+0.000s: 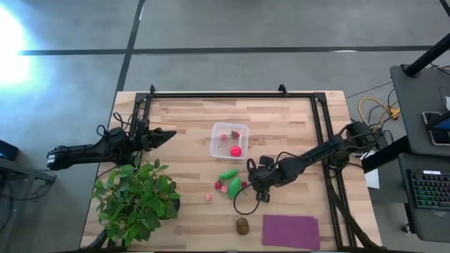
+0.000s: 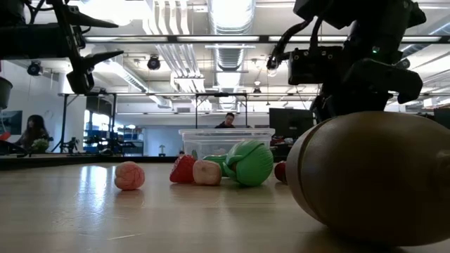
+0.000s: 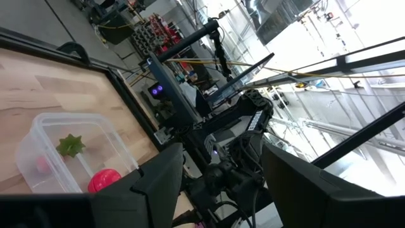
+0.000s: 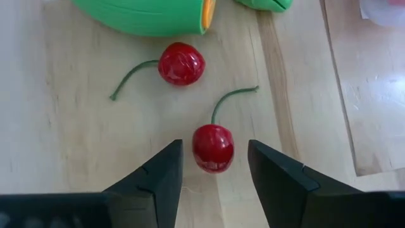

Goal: Pick and placing Produce into tupperware
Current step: Put the right red cherry into the transparent bin

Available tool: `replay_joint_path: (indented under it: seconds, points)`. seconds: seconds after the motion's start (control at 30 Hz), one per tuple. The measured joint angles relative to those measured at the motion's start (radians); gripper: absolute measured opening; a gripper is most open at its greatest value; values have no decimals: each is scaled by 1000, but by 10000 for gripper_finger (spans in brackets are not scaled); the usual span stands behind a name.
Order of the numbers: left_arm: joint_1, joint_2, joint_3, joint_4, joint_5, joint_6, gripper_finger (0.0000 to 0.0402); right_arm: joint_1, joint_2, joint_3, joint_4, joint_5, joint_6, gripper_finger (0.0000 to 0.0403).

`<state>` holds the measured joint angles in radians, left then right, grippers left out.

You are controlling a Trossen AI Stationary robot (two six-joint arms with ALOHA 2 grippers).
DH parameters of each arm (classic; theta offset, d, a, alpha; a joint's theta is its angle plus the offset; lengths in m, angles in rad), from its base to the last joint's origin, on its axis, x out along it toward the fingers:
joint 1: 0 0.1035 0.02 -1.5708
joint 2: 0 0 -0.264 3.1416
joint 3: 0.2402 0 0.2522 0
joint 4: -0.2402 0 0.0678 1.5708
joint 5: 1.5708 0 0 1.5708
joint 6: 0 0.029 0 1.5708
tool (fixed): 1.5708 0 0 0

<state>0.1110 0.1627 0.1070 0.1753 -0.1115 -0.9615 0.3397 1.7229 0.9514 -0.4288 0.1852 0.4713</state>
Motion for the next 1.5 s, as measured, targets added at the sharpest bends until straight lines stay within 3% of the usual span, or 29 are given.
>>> replay_joint_path:
  seconds: [0.53,1.07,1.37,1.5]
  points:
    - [0,-1,1,0,0,0,201,-6,73,7,59,3,26,165]
    - [0,0,1,0,0,0,201,-6,63,10,15,0,43,102]
    - [0,0,1,0,0,0,201,-6,31,83,4,3,29,100]
    - [0,0,1,1,0,0,201,-14,1,159,-49,70,25,98]
